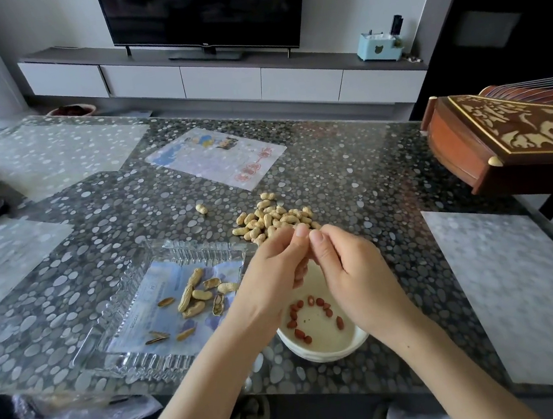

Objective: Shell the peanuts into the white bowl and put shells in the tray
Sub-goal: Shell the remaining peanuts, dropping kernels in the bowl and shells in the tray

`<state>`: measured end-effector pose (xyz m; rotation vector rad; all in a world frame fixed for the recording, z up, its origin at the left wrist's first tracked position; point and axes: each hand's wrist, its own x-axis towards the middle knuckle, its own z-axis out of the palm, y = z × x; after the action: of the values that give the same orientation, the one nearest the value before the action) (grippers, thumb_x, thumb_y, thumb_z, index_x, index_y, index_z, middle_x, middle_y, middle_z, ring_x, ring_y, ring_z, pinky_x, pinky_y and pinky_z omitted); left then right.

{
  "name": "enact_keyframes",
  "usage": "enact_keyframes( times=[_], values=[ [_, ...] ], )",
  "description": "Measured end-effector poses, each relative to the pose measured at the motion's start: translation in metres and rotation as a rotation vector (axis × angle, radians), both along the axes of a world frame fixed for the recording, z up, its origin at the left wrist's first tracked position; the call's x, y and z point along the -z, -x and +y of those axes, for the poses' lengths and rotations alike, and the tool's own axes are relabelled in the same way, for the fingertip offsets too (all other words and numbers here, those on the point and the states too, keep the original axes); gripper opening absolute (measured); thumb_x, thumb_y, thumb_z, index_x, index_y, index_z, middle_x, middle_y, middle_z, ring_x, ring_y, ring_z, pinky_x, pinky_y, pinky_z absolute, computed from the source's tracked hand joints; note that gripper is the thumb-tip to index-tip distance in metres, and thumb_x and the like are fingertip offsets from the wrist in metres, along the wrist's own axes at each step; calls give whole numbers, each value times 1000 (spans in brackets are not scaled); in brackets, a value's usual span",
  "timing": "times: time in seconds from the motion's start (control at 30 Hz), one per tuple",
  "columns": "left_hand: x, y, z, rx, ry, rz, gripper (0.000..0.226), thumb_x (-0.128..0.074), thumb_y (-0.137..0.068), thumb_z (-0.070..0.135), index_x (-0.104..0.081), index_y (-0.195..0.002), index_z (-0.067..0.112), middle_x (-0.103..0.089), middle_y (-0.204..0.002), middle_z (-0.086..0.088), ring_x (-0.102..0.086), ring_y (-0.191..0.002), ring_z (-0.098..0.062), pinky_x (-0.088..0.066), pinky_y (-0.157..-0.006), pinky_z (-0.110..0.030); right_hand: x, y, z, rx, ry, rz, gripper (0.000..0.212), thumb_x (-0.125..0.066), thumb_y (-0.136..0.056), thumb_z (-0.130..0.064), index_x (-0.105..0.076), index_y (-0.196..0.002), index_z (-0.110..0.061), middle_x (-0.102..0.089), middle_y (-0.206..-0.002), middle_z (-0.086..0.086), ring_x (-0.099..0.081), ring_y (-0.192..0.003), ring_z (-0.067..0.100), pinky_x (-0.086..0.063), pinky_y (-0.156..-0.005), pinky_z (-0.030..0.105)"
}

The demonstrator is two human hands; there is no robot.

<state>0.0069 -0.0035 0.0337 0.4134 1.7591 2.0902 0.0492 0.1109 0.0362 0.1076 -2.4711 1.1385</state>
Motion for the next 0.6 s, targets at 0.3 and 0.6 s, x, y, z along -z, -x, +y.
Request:
enact_keyframes(
  times=[0.3,0.6],
  values=[
    [4,-9,4,59,80,177,34,-37,-99,29,-56,-71,29,-53,-60,22,-48,-57,6,-37,-62,-15,7,-5,-2,46,87,26,38,-34,-102,-22,-45,-66,-30,-45,-54,-15,-48,-54,0,-35,-51,12],
    [3,-6,1,28,185,145,32,-40,-99,28,-47,-71,13,-45,-73,-5,-39,-62,-8,-33,-61,-24,2,-6,11,22,173,-208,47,-35,-101,-34,-46,-59,-16,-38,-47,-8,-36,-45,5,-28,-44,22]
  ],
)
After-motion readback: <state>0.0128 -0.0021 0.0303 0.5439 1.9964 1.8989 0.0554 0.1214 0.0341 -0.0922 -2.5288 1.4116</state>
